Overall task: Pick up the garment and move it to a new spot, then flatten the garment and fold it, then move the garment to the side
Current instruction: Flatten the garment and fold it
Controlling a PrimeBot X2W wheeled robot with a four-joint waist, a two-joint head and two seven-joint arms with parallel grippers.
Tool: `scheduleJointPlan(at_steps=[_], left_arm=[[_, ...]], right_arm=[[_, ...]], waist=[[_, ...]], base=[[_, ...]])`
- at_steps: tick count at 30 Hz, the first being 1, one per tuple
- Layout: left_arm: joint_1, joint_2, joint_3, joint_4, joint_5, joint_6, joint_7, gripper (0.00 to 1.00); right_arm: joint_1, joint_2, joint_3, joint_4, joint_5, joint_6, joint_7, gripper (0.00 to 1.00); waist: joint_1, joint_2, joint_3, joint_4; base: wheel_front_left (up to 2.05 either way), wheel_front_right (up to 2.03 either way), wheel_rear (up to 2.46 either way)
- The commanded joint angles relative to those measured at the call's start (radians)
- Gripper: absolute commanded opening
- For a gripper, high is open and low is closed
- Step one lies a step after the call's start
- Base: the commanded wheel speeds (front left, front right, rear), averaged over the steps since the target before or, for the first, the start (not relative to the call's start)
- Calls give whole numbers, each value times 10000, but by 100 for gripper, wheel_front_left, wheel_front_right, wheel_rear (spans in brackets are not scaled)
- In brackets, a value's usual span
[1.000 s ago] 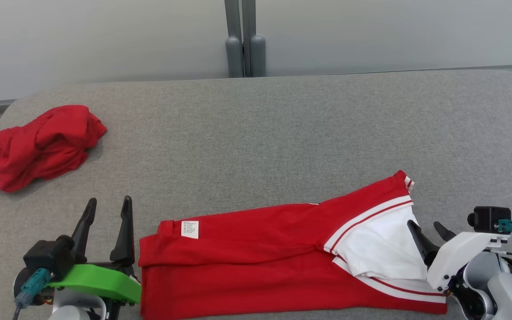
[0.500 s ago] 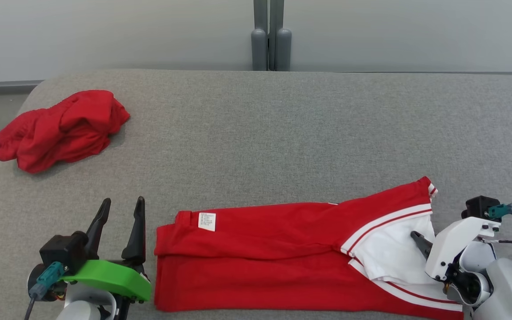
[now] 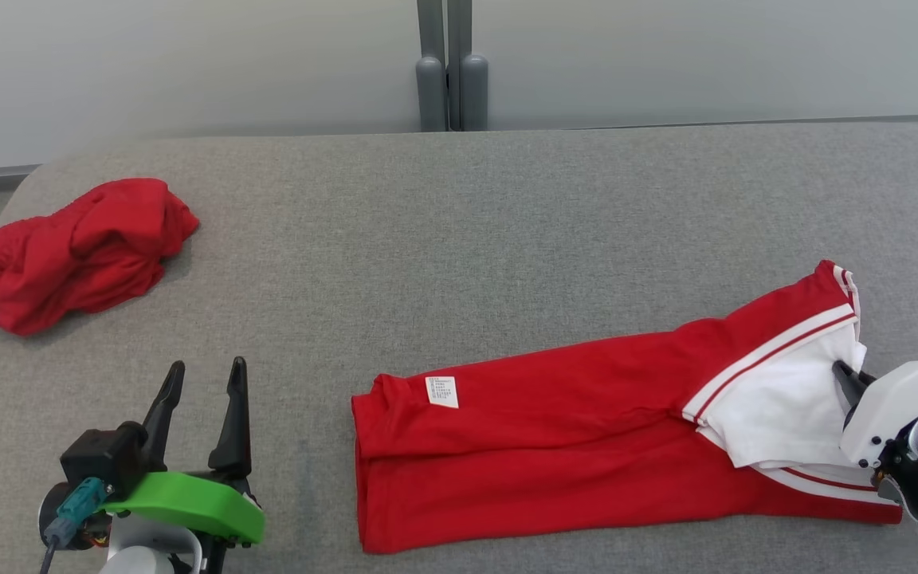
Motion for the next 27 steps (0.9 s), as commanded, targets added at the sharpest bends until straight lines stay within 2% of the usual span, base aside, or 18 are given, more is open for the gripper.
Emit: scheduleJointPlan(at_steps=[1,4,7,10,14,19,27], left_arm=[[116,-50,41,-1,43,-8,-41,100],[152,-83,46,7,67,-47,-44,100],[208,-70,52,37,59,-62,-44,100],[230,-71,22,86,46,-74,-39,100],[125,-103,-32,191,33,-84,-1,100],[-149,-231,-262,359,85,-185,60,100],[-516,-416,-436,704,121,-361,39,100]], right_arm=[[150,98,-16,-326,-52,-11,84,0],[395,297,31,-1351,-133,-11,328,0],[665,796,264,-2640,-61,-8,644,0],[978,1281,830,-4130,53,-8,1151,0],[1070,1843,1772,-5387,357,-8,1744,0],[649,2366,2699,-5210,555,-8,1917,0],[-143,2729,3813,-3445,907,-6,1357,0]], waist=[[0,-1,-51,-55],[0,-1,-96,-20],[0,-1,-170,108],[0,-1,-240,366],[0,-1,-238,798],[0,-1,-104,1506],[0,-1,214,2494]], base=[[0,0,0],[0,0,0],[0,0,0],[0,0,0],[0,0,0],[0,0,0],[0,0,0]])
